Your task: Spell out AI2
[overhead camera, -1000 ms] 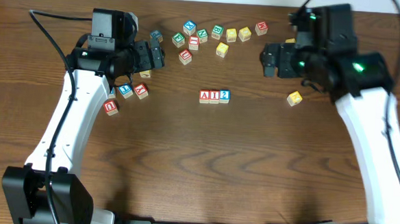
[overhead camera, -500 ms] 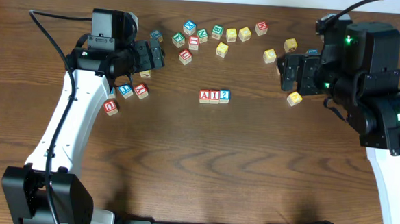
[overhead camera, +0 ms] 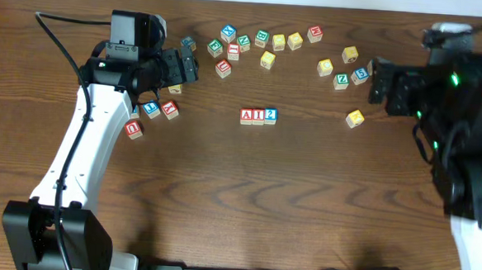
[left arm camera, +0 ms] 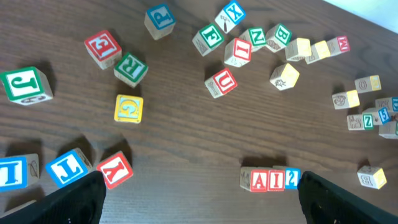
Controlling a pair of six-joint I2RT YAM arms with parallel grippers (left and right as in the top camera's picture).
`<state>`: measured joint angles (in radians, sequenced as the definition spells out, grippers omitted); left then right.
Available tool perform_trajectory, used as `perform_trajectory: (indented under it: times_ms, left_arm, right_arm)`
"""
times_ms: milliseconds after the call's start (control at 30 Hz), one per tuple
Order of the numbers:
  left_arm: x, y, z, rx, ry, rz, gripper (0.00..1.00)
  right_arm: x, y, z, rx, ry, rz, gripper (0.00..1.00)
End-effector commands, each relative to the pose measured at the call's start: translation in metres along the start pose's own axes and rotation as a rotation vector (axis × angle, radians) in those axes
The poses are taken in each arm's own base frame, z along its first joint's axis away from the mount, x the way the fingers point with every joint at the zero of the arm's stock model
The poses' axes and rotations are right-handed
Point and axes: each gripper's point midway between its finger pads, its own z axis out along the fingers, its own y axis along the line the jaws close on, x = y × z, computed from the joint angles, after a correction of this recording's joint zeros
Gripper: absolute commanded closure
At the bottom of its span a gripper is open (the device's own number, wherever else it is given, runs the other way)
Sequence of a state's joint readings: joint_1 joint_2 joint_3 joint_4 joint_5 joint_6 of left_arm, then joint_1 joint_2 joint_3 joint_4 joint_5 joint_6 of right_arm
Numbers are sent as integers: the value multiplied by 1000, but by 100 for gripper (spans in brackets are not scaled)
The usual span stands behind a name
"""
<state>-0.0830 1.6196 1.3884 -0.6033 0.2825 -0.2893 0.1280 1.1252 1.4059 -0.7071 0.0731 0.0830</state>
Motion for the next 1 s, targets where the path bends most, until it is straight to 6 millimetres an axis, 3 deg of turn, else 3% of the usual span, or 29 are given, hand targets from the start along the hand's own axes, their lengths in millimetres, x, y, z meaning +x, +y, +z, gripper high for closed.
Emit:
perform_trajectory:
  times_ms: [0,467,733,967]
  left_arm:
    - [-3,2,0,-8,-5,-6,2]
    - [-3,2,0,-8,-5,-6,2]
    - [-3,2,0,-8,-5,-6,2]
    - [-3,2,0,-8,-5,-6,2]
  right_arm:
    - [24,-11,-10,-18,-71,-30,1]
    - [116,-31,-34,4,-435,-17,1]
    - [165,-31,-23,-9,-501,-23,1]
    - [196,-31,-15,-17,-496,-25,1]
